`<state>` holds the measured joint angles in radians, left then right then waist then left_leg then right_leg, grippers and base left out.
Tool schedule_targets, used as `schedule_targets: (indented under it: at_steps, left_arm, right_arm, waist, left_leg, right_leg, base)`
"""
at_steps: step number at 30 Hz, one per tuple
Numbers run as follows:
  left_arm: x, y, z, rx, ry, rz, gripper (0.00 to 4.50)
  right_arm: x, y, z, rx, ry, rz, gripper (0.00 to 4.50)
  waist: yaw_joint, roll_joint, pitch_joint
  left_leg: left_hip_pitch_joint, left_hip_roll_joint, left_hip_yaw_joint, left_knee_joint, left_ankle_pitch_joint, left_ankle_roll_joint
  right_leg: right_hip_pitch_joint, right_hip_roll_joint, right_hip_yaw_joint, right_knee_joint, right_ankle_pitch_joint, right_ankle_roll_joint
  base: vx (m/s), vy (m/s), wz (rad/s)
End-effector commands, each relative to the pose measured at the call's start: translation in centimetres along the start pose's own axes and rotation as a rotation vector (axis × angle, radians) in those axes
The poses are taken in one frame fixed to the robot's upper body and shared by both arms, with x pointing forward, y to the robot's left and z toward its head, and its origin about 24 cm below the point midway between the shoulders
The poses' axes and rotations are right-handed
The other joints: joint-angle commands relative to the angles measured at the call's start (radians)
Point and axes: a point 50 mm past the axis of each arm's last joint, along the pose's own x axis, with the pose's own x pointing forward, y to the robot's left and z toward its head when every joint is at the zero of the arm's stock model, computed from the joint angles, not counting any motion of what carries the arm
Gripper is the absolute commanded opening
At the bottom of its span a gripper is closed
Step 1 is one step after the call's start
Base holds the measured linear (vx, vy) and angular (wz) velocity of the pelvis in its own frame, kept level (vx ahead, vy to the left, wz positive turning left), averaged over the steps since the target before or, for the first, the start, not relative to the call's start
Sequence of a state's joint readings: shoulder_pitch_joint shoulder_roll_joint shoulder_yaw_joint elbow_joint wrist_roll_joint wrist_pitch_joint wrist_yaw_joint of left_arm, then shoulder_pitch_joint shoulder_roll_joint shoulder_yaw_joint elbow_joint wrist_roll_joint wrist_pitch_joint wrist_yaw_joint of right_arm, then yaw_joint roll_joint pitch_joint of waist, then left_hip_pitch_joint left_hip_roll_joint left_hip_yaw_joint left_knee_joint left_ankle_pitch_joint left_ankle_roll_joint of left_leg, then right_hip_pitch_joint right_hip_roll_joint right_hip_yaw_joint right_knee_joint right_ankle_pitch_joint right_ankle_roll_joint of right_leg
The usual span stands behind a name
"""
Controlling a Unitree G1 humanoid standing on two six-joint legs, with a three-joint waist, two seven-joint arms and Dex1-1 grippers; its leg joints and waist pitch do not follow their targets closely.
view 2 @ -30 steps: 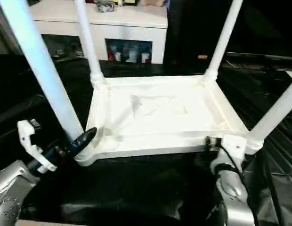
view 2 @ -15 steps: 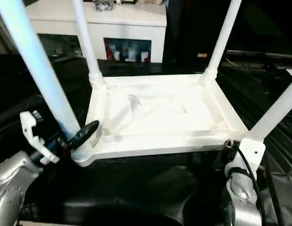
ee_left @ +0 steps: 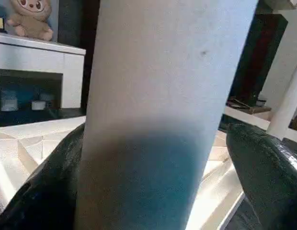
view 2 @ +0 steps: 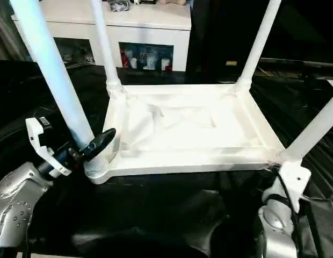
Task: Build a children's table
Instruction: Rotate table base
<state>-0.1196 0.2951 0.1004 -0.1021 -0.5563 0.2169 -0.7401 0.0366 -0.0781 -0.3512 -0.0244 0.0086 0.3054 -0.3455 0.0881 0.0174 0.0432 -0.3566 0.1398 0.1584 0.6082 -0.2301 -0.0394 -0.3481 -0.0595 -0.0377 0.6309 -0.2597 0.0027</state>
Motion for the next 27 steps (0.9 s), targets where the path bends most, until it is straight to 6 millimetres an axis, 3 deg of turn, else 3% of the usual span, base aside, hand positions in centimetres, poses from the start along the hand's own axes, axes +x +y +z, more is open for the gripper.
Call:
schedule_targets:
  at_steps: [1, 3, 4, 5, 7, 11, 16, 19, 24, 27]
  left_arm:
    - [0.8, -0.5, 0.1, -0.008, -0.010, -0.054, 4.44]
    - [0.9, -0.6, 0.1, -0.011, -0.011, -0.066, 4.44]
    - [0.9, -0.6, 0.1, -0.011, -0.011, -0.066, 4.44]
    - [1.0, -0.7, 0.1, -0.016, -0.010, -0.078, 4.44]
    - [1.1, -1.1, 0.0, -0.036, 0.003, -0.125, 4.44]
    - [1.1, -2.7, -0.2, -0.082, 0.067, -0.280, 4.44]
    - [1.1, -4.5, -0.1, -0.141, 0.132, -0.464, 4.44]
    - [1.4, -4.8, 0.0, -0.148, 0.146, -0.512, 4.44]
    - [2.1, -4.6, 0.2, -0.151, 0.129, -0.513, 4.44]
    - [2.6, -4.7, 0.1, -0.147, 0.145, -0.529, 4.44]
  right_arm:
    - [0.2, 0.5, -1.1, 0.001, 0.072, 0.030, 3.83]
    - [0.4, 1.2, -1.6, -0.011, 0.107, 0.084, 3.83]
    - [0.4, 1.2, -1.6, -0.011, 0.107, 0.084, 3.83]
    - [0.5, 1.7, -1.7, -0.001, 0.112, 0.111, 3.83]
    - [1.0, 3.0, -1.5, 0.017, 0.104, 0.189, 3.83]
    - [2.1, 4.8, -0.2, 0.005, 0.042, 0.274, 3.83]
    - [3.0, 6.6, 0.8, -0.033, 0.012, 0.380, 3.83]
    - [3.4, 8.1, 1.3, -0.077, -0.013, 0.453, 3.83]
    - [3.5, 9.8, 1.9, -0.079, -0.024, 0.529, 3.83]
    - [3.1, 12.1, 2.5, -0.093, -0.036, 0.646, 3.83]
  waist:
    - [-0.007, 0.003, -0.038]
    - [-0.007, 0.010, -0.038]
    - [-0.010, 0.007, -0.038]
    - [-0.011, 0.013, -0.038]
    - [-0.013, 0.013, -0.037]
    - [-0.014, 0.008, -0.041]
    - [-0.022, 0.006, -0.044]
    - [-0.037, 0.002, -0.043]
    - [-0.045, 0.000, -0.044]
    - [-0.049, -0.001, -0.043]
  left_leg:
    - [0.009, 0.079, -0.030, -0.093, -0.139, -0.029]
    - [0.010, 0.079, -0.031, -0.092, -0.143, -0.030]
    - [0.009, 0.079, -0.030, -0.092, -0.147, -0.029]
    - [0.011, 0.079, -0.030, -0.093, -0.156, -0.032]
    - [0.009, 0.081, -0.030, -0.094, -0.162, -0.033]
    - [0.008, 0.080, -0.025, -0.088, -0.108, -0.023]
    - [0.004, 0.077, -0.022, -0.079, -0.036, 0.013]
    - [0.001, 0.075, -0.019, -0.077, -0.038, 0.029]
    - [0.003, 0.076, -0.013, -0.074, -0.038, 0.047]
    - [0.001, 0.078, -0.013, -0.075, -0.042, 0.050]
  right_leg:
    - [0.019, -0.085, 0.055, -0.073, 0.027, -0.121]
    - [0.018, -0.086, 0.055, -0.072, 0.021, -0.134]
    - [0.019, -0.085, 0.055, -0.073, 0.019, -0.138]
    - [0.017, -0.085, 0.054, -0.074, 0.013, -0.146]
    - [0.019, -0.088, 0.054, -0.073, -0.002, -0.157]
    - [0.021, -0.087, 0.055, -0.068, 0.043, -0.178]
    - [0.027, -0.084, 0.051, -0.059, 0.124, -0.206]
    - [0.031, -0.086, 0.050, -0.061, 0.101, -0.237]
    - [0.031, -0.085, 0.050, -0.062, 0.073, -0.260]
    - [0.031, -0.085, 0.048, -0.063, 0.051, -0.268]
  base:
    - [0.000, 0.000, 0.00]
    - [0.000, 0.000, 0.00]
    - [0.000, 0.000, 0.00]
    - [0.000, 0.000, 0.00]
    - [0.000, 0.000, 0.00]
    - [0.000, 0.000, 0.00]
    - [0.000, 0.000, 0.00]
    - [0.000, 0.000, 0.00]
    - [0.000, 0.000, 0.00]
    - [0.000, 0.000, 0.00]
